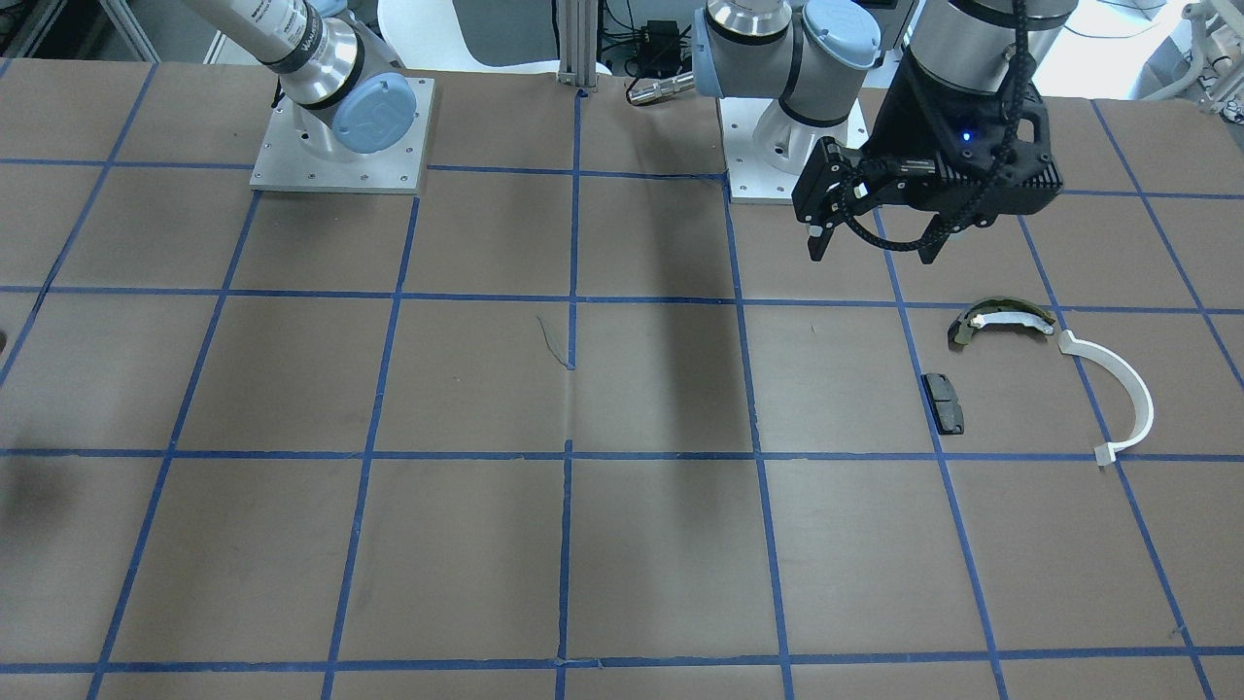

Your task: Place bearing gear from tray to pile

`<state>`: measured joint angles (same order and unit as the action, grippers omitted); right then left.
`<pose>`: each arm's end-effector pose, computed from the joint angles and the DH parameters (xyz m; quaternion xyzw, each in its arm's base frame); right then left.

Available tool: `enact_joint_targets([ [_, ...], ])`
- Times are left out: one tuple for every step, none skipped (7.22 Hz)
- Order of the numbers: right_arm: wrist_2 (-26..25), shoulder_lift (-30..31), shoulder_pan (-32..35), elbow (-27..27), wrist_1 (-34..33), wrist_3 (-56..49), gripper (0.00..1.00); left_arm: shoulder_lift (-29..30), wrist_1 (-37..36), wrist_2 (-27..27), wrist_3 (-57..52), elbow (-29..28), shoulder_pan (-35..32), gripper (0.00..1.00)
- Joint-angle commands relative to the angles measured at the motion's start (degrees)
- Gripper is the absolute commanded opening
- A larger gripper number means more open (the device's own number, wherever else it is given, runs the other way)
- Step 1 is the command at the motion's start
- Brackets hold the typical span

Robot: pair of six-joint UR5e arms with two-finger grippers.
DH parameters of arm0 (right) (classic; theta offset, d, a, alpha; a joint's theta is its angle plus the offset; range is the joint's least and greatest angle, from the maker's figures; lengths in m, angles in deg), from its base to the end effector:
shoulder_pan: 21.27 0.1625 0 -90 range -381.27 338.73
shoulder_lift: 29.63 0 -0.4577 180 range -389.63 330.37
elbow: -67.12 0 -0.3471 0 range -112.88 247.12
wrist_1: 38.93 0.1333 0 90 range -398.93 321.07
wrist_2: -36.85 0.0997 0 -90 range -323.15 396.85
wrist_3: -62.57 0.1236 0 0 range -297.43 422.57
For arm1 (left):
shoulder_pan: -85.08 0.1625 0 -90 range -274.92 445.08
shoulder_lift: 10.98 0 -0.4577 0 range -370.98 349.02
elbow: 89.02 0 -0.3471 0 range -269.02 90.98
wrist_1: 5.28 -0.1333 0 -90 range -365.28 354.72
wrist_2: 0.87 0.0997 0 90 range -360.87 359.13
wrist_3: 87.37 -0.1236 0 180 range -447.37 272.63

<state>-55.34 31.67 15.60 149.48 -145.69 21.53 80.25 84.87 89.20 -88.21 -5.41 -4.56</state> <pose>-0.4300 -0.4832 0.3086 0.1045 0.9936 0.0395 0.0145 -0.1302 -0.4665 0.5369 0.0042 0.9990 -0.0437 0.0011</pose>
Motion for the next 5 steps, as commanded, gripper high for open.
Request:
enact_joint_targets([
  [0.09,-2.67,-0.04,-0.62,-1.6,5.35,1.0,0.0,0.02,0.02,-0.05,-0.02,0.0,1.0],
  [0.0,-5.38,-0.04,-0.72,-7.87,7.1,1.0,0.09,-0.07,-0.07,-0.05,-0.02,0.0,1.0],
  [0.0,-8.01,-0.04,-0.8,-13.24,7.2,1.0,0.0,-0.07,-0.07,-0.13,-0.11,0.0,1.0],
  [0.0,-8.56,-0.04,-0.8,-14.17,7.64,1.0,0.0,-0.07,-0.07,-0.05,-0.11,0.0,1.0],
  [0.0,-8.57,0.13,-0.72,-14.18,8.78,0.91,0.09,-0.07,-0.07,-0.05,-0.11,0.08,1.0],
])
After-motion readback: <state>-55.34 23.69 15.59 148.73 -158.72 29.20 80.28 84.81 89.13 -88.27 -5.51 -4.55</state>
